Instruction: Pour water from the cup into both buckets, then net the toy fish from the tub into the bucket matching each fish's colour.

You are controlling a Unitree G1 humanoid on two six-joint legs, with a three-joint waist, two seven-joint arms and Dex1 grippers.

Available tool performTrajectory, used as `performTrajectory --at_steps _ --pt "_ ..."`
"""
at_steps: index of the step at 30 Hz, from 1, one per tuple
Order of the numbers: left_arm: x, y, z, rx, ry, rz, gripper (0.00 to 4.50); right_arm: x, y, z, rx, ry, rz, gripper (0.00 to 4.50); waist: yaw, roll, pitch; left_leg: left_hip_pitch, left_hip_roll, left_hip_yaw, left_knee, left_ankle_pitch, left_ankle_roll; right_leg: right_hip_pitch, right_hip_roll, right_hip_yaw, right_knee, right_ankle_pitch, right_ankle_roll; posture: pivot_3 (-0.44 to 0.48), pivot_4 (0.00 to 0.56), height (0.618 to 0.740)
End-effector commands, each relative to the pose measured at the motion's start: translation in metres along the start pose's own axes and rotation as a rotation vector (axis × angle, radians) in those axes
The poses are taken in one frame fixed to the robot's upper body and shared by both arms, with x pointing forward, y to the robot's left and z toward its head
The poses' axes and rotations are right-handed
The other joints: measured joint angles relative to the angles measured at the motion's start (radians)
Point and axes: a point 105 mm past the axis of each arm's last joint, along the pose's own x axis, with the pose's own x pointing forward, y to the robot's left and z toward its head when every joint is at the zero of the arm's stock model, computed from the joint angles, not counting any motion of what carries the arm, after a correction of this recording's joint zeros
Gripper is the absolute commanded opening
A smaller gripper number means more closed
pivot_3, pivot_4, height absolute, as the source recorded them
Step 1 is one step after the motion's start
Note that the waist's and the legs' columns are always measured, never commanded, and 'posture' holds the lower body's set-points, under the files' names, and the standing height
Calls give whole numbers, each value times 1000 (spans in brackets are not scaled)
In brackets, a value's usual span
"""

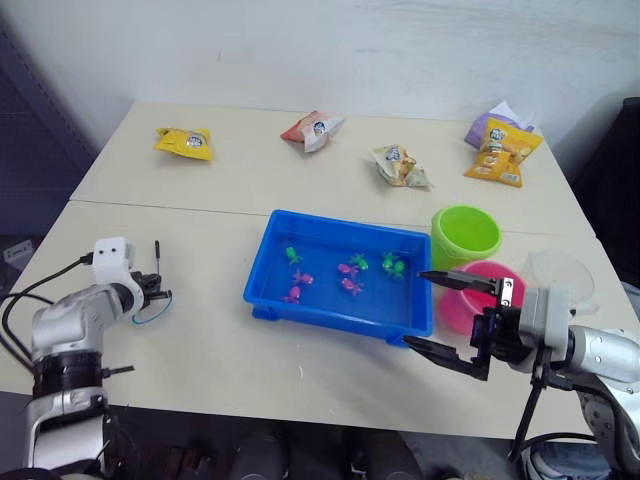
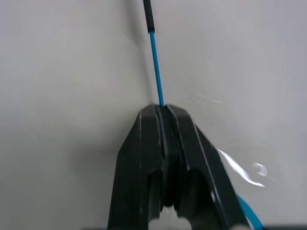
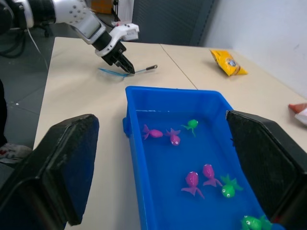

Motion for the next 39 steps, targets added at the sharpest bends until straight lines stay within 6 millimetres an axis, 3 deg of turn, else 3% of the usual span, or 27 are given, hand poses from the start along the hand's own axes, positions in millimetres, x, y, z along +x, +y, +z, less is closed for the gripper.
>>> performTrajectory --at_steps 1,5,9,13,19,22,27,37,39 --pt "-40 -48 67 346 -268 -368 55 12 -10 17 57 71 -32 4500 -1 -1 0 0 0 -1 0 0 0 0 0 -1 0 0 0 0 150 738" --pt "-66 -102 58 721 -216 -780 55 24 -12 23 137 158 25 4500 1 5 -1 0 0 -1 -3 -1 -1 0 -2 -1 -5 -1 -2 0 150 738" --pt "-73 -140 52 940 -146 -1045 55 34 -19 13 189 296 46 4500 1 10 0 -3 -1 -2 -3 -1 1 0 -2 -3 -8 -1 -2 0 150 738" --pt "-76 -182 46 1047 -69 -1275 55 56 -22 20 292 300 130 4500 -6 10 0 -9 -1 -3 1 0 4 -3 -2 -4 -6 0 -1 0 150 738" --pt "-59 -224 41 1102 -57 -1388 55 78 -15 15 366 322 200 4500 -6 10 0 -17 -1 -3 5 2 7 -8 0 -7 0 0 0 0 150 738" --pt "-54 -232 39 1110 -46 -1395 55 85 -13 15 361 322 206 4500 -5 10 0 -31 -1 -3 16 2 8 -20 0 -7 8 1 2 0 150 738" --pt "-46 -241 39 1117 -64 -1371 55 91 -1 17 387 320 256 4500 -3 10 0 -31 -2 -3 18 3 10 -19 0 -6 9 2 4 0 150 738" --pt "-43 -244 37 1105 -64 -1371 55 90 -1 9 419 337 240 4500 -1 10 0 -31 -2 -4 18 3 10 -19 -1 -6 9 2 4 0 150 738" --pt "-44 -246 36 1102 -65 -1377 0 91 0 7 419 343 236 3984 0 10 0 -31 -2 -4 18 3 10 -19 -1 -6 10 2 4 0 150 738"
